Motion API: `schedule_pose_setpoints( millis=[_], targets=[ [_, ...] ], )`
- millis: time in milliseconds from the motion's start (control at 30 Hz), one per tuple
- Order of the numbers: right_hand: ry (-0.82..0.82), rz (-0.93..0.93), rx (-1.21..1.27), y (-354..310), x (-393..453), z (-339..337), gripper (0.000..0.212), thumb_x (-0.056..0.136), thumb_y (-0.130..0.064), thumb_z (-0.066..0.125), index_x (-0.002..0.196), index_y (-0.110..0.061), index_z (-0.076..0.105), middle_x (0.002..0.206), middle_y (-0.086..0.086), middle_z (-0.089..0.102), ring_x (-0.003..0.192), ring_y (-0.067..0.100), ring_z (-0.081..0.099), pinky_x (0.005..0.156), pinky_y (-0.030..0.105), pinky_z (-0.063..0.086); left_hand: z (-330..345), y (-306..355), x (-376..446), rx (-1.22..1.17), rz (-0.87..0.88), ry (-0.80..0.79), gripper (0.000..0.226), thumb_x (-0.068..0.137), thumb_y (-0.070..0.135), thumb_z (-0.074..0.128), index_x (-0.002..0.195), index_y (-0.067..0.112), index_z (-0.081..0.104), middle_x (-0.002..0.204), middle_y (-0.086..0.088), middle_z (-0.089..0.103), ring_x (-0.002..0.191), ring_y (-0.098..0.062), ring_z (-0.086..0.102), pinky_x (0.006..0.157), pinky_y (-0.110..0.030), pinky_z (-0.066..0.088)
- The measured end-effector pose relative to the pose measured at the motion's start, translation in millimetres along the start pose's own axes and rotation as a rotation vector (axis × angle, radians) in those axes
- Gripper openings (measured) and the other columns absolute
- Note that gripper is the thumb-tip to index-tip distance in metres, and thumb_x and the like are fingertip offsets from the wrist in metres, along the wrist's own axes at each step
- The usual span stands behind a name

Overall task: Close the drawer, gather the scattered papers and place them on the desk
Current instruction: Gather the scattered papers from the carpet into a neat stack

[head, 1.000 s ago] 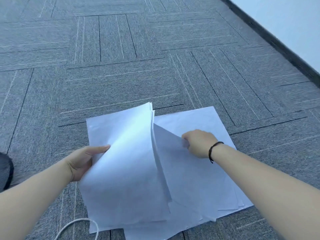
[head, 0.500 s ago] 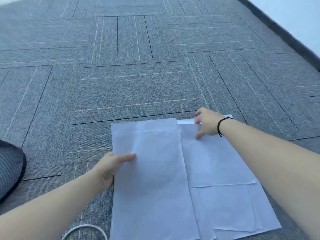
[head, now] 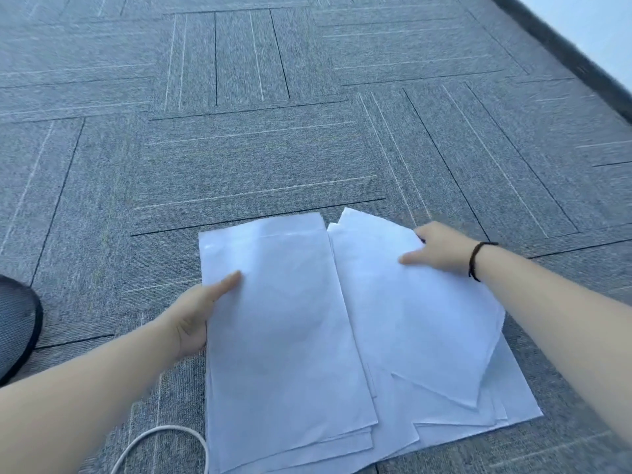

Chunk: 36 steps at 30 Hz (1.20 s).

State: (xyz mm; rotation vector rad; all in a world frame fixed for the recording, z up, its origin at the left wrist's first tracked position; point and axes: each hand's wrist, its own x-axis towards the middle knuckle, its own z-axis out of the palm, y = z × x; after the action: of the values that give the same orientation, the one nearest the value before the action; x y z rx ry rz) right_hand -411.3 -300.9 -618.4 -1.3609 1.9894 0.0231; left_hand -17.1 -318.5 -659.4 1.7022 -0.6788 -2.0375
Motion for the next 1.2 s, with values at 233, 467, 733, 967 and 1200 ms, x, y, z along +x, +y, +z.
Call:
schedule_pose_setpoints(
  millis=[233, 467, 733, 967, 1200],
  targets=[
    [0.012, 0.178, 0.843, -4.0, -67.0, 97.8, 0.018, 0.082, -0.01, 0.074, 0.099, -0.008, 0.074, 0.095, 0.009, 0.079, 0.085, 0.027, 0.076, 0.085, 0.052, 0.06, -8.6, 6.9, -5.4, 0.099, -0.088, -0.14, 0.074, 0.073, 0.063, 0.068, 0.125, 0.009, 0.071, 0.113, -0.019, 0.076, 0.084, -0.029, 0.078, 0.077, -0.043, 0.063],
    [0.15, 0.24, 1.026, -24.2, -95.9, 123.0, 0.009, 0.083, -0.012, 0.07, 0.086, -0.004, 0.073, 0.091, 0.017, 0.078, 0.083, 0.033, 0.076, 0.078, 0.055, 0.059, -20.4, 16.9, -24.3, 0.126, -0.173, -0.33, 0.093, 0.026, 0.054, 0.099, 0.107, 0.013, 0.081, 0.111, -0.02, 0.077, 0.087, -0.036, 0.077, 0.073, -0.051, 0.063],
    [0.021, 0.295, 1.269, -47.3, -92.6, 137.5, 0.023, 0.081, -0.014, 0.069, 0.101, -0.003, 0.072, 0.103, 0.023, 0.076, 0.096, 0.044, 0.072, 0.085, 0.064, 0.055, -22.9, -9.5, -25.6, 0.19, -0.135, -0.117, 0.078, 0.065, 0.056, 0.081, 0.124, 0.006, 0.071, 0.117, -0.026, 0.073, 0.096, -0.042, 0.073, 0.088, -0.061, 0.057],
    [-0.201, 0.302, 1.229, -68.8, -95.2, 157.8, 0.044, 0.07, -0.015, 0.071, 0.115, -0.011, 0.066, 0.106, 0.017, 0.076, 0.095, 0.038, 0.074, 0.084, 0.055, 0.059, -8.6, -12.7, -30.2, 0.199, -0.133, -0.131, 0.068, 0.075, 0.05, 0.073, 0.121, 0.001, 0.071, 0.123, -0.031, 0.068, 0.076, -0.034, 0.075, 0.08, -0.053, 0.06],
    [-0.104, 0.292, 1.207, -51.6, -91.2, 139.2, 0.026, 0.083, -0.003, 0.058, 0.109, -0.002, 0.064, 0.097, 0.022, 0.072, 0.079, 0.035, 0.07, 0.074, 0.048, 0.059, -6.1, -1.7, -28.4, 0.147, -0.03, -0.082, 0.069, 0.07, 0.043, 0.08, 0.12, -0.003, 0.07, 0.106, -0.028, 0.075, 0.07, -0.035, 0.076, 0.073, -0.058, 0.06]
  ],
)
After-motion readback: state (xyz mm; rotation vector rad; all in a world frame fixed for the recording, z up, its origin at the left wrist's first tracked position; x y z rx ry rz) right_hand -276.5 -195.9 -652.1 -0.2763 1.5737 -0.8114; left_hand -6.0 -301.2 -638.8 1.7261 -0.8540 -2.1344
